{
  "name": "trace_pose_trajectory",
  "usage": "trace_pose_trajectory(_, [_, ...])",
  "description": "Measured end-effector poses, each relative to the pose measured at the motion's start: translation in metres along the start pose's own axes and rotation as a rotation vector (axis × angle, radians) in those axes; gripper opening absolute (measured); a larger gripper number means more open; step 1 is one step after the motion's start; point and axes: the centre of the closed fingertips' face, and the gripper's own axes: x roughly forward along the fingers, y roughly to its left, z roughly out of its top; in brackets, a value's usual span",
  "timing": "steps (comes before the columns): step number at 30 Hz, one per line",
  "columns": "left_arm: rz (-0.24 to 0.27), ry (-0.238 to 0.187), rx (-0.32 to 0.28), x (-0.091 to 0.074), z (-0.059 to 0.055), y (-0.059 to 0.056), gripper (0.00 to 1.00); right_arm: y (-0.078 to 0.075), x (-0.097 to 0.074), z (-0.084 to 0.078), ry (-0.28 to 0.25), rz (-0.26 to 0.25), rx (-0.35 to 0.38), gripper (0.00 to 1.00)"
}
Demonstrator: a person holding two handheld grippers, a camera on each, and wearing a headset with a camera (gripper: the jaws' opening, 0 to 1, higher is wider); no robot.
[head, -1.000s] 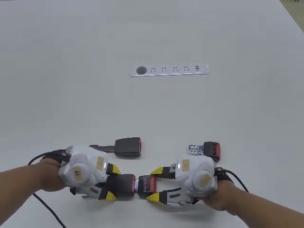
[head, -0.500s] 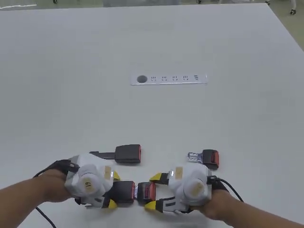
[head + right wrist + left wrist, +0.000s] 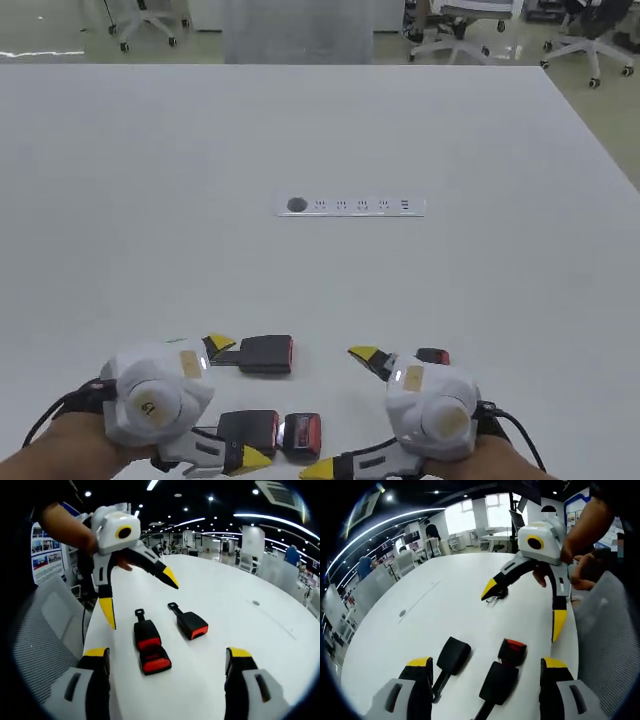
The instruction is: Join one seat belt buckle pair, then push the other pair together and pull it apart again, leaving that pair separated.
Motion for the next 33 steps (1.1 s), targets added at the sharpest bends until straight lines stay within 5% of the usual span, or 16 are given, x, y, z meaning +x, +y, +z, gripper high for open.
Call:
trace_pose_trajectory(7, [0.045,-0.004,-0.007,-0.008,0.007,0.013,0.97,-0.017,-0.036,-0.008,0.015,-0.038,-0.015,0.96])
trace_pose_trajectory(16, [0.096,0.006,-0.010,-0.009,0.006,0.045,0.97,-0.080,-0.079,-0.036,0.062,-0.133,0.041,0.93])
trace_pose_trajectory(26, [0.055,0.049,-0.005,0.024,-0.008,0.073,0.95,-0.112,-0.076,-0.068,0.141,-0.097,0.080,0.92])
trace_pose_trajectory(33, [-0.029,0.096,0.037,0.056,-0.025,0.074,0.92,-0.117,-0.064,-0.092,0.198,-0.040,0.114,0.87])
